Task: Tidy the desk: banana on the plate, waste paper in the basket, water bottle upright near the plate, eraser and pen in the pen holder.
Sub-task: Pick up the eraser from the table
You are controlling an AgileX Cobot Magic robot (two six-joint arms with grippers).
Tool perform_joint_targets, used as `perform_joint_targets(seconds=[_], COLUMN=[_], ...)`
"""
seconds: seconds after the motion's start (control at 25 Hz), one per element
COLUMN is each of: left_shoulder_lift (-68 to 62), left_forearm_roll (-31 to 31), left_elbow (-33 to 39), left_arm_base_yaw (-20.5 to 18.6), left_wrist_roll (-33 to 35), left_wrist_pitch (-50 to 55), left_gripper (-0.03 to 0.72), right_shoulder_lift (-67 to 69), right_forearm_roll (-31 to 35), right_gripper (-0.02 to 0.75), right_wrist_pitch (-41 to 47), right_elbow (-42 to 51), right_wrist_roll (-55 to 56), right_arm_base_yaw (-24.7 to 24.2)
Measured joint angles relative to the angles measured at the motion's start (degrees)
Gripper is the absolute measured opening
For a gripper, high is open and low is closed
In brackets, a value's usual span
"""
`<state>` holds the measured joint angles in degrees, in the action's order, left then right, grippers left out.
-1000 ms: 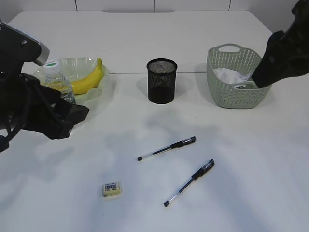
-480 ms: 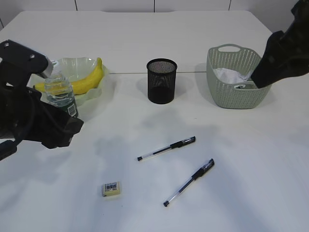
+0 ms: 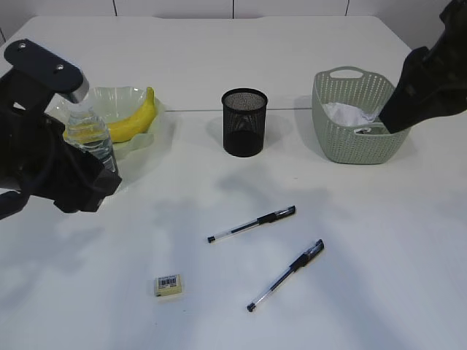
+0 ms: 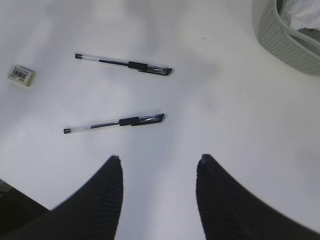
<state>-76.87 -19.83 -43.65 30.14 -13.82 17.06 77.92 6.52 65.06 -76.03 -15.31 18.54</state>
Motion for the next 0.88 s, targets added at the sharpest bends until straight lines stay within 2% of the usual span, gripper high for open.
perform_joint_targets(seconds=[0.24, 0.32, 0.44, 0.88], left_shoulder_lift=[-2.44, -3.88, -5.99, -14.91], left_forearm_roll=[21.67, 26.84, 29.29, 31.47], left_elbow=[-5.91, -8.44, -10.79, -11.86], left_arm_base_yaw=[0.0, 0.0, 0.0, 0.0], left_wrist_roll=[26.87, 32.92, 36.82, 43.97], left_wrist_pitch=[14.79, 18.92, 21.2, 24.61], left_gripper=[0.463, 0.463, 0.463, 0.463], right_shoulder_lift=[0.0, 0.0, 0.0, 0.0], right_forearm_roll=[0.0, 0.12, 0.12, 1.27], right_gripper=[0.357, 0.357, 0.357, 0.356], right_wrist_pitch=[0.0, 0.0, 0.44, 1.04], right_elbow=[0.0, 0.0, 0.0, 0.0], right_wrist_roll=[-0.14, -0.14, -0.17, -0.58], right_arm_base_yaw=[0.0, 0.0, 0.0, 0.0])
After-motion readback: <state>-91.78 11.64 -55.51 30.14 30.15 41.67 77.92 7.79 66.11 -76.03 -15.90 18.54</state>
